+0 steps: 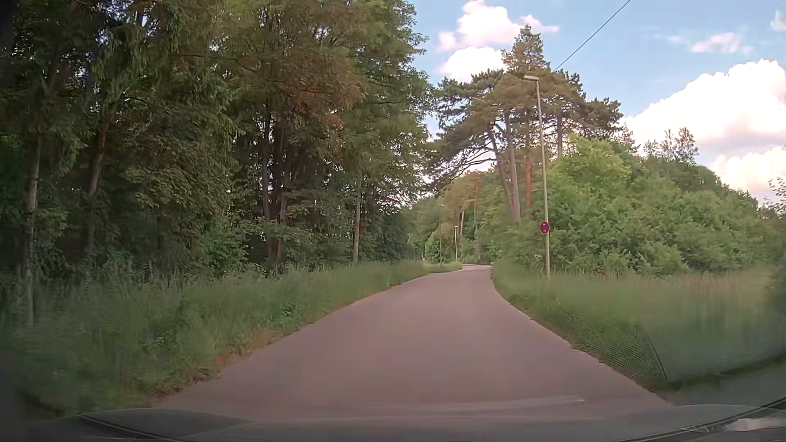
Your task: Follow the waypoints while adhering to traffic rules and regulations
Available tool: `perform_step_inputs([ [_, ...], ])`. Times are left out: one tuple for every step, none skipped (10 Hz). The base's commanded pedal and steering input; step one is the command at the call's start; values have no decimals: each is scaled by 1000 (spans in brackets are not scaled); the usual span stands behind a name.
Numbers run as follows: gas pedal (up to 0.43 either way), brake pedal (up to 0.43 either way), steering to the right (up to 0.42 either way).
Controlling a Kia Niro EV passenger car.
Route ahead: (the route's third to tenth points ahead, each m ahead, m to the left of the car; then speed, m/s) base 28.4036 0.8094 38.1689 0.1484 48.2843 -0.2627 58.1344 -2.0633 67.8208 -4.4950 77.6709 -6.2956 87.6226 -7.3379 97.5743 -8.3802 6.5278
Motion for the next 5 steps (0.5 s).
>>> perform_step_inputs([
  [47, 18, 15],
  [47, 18, 15],
  [47, 18, 15],
  [47, 18, 15],
  [47, 18, 14],
])
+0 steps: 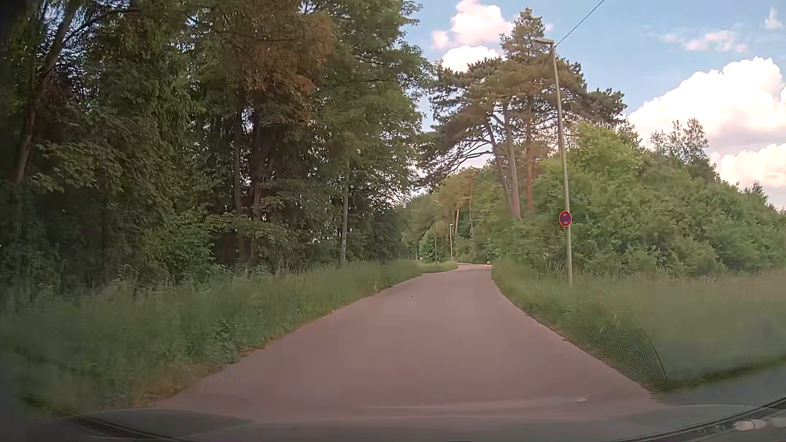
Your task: Follow the waypoints while adhering to traffic rules and regulations
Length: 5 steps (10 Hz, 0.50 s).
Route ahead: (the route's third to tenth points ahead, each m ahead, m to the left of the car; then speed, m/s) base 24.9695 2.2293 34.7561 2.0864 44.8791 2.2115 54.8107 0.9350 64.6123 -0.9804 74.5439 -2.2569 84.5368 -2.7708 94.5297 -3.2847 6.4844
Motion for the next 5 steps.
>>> perform_step_inputs([
  [47, 18, 15],
  [47, 18, 17],
  [47, 18, 20],
  [47, 18, 22],
  [47, 24, 23],
])
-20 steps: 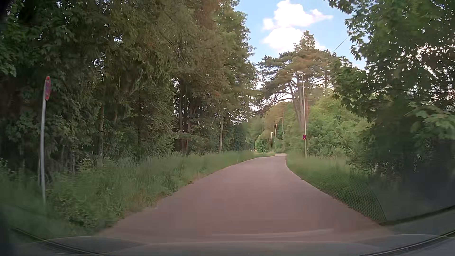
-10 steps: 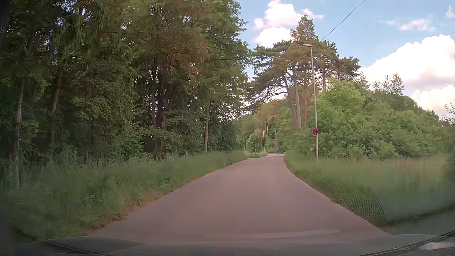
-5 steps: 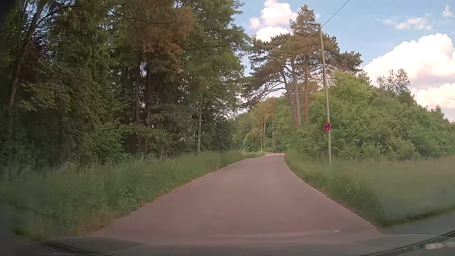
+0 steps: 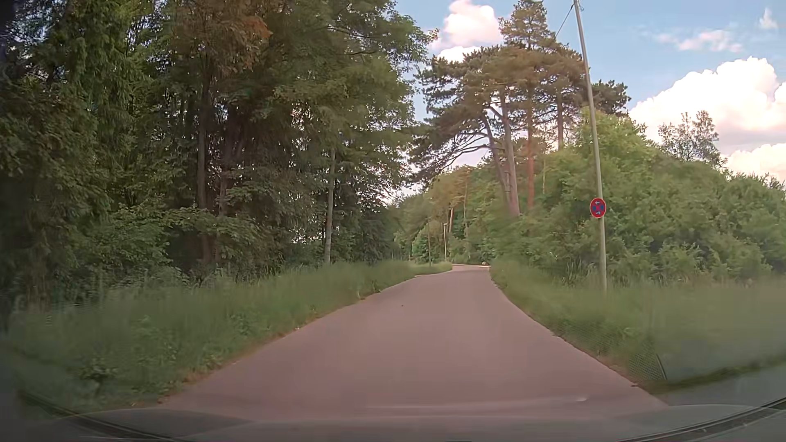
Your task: Follow the waypoints while adhering to traffic rules and regulations
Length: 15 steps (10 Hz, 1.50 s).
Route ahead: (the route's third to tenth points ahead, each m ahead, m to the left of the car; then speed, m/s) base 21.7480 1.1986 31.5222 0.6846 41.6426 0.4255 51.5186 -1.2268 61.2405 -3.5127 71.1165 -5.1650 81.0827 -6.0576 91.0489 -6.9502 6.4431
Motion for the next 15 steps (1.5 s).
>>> perform_step_inputs([
  [47, 18, 24],
  [47, 18, 25],
  [47, 18, 27],
  [47, 18, 28],
  [47, 18, 29],
  [47, 18, 29],
  [47, 18, 29],
  [47, 18, 29],
  [47, 18, 27],
  [47, 18, 26],
  [39, 18, 26],
  [39, 18, 27],
  [39, 18, 27],
  [39, 18, 27],
  [39, 18, 27],
])
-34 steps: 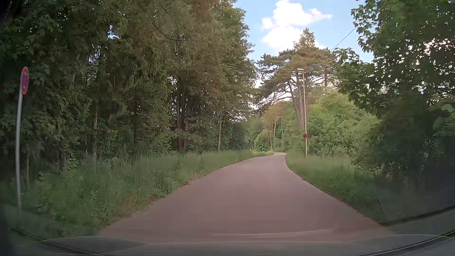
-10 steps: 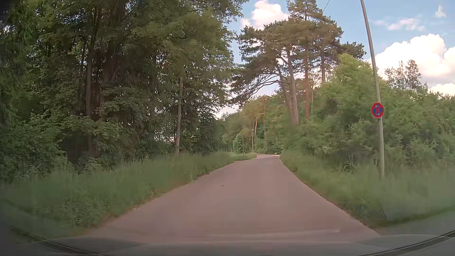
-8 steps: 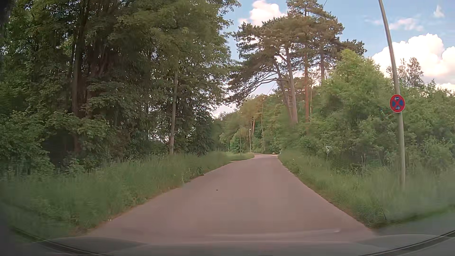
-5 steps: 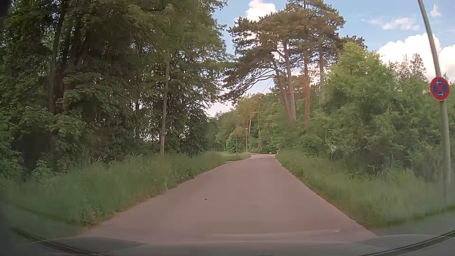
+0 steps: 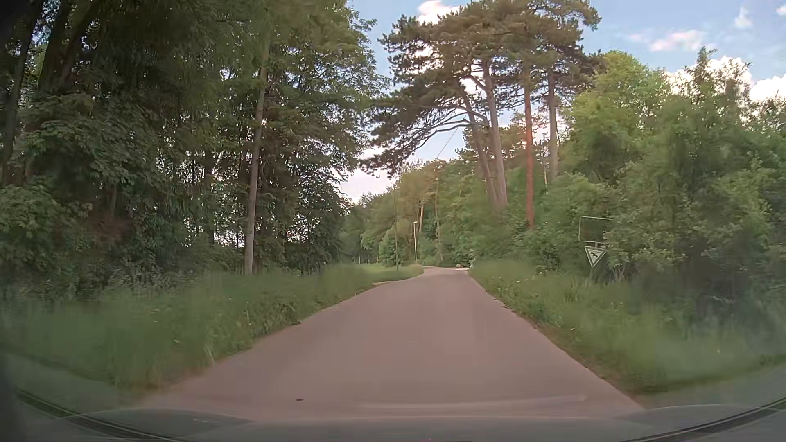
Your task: Follow the waypoints while adhering to traffic rules and regulations
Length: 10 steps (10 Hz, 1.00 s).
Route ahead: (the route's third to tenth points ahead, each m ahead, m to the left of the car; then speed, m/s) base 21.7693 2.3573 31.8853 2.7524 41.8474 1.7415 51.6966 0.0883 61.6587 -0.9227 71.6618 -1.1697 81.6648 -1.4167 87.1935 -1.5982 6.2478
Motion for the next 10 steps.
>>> perform_step_inputs([
  [39, 18, 28],
  [28, 18, 28],
  [20, 18, 30],
  [20, 18, 35],
  [8, 18, 36],
  [8, 18, 37],
  [8, 18, 36],
  [8, 18, 36],
  [8, 18, 33],
  [8, 18, 24],
])
